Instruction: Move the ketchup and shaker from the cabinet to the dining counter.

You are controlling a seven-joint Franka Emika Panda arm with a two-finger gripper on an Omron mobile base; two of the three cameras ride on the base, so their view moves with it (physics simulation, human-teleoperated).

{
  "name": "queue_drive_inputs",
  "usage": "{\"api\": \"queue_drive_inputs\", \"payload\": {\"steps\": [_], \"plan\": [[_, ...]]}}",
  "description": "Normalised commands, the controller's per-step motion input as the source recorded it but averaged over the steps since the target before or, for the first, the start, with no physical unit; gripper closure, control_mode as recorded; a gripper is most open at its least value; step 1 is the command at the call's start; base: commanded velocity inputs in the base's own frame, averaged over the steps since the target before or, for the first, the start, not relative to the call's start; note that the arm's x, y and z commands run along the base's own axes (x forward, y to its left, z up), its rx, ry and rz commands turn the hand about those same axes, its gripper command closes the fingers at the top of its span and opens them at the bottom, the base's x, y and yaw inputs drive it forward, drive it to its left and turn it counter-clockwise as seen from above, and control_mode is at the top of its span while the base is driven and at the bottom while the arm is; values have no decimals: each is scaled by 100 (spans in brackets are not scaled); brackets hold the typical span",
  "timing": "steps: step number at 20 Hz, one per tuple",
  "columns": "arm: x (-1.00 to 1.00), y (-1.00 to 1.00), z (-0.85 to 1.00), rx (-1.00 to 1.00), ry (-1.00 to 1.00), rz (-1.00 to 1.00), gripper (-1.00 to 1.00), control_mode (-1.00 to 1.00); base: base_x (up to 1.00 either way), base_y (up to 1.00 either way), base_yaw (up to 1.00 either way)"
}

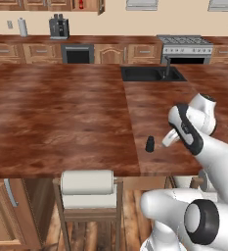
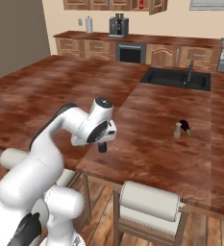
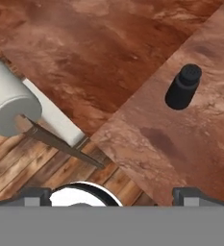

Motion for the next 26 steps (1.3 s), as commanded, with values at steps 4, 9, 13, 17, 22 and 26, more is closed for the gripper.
{"api": "queue_drive_inputs", "payload": {"steps": [4,9,13,17,22,26], "plan": [[-35,13,32,-3,7,-15,-100,-100,0,0,0],[-41,11,26,-14,0,-7,-100,-100,0,0,0],[-38,8,22,-16,-8,-1,-100,-100,0,0,0],[-38,15,20,-13,-11,0,-100,-100,0,0,0],[-37,15,18,-13,-13,0,-100,-100,0,0,0],[-33,11,13,-10,-2,-9,-100,-100,0,0,0]]}}
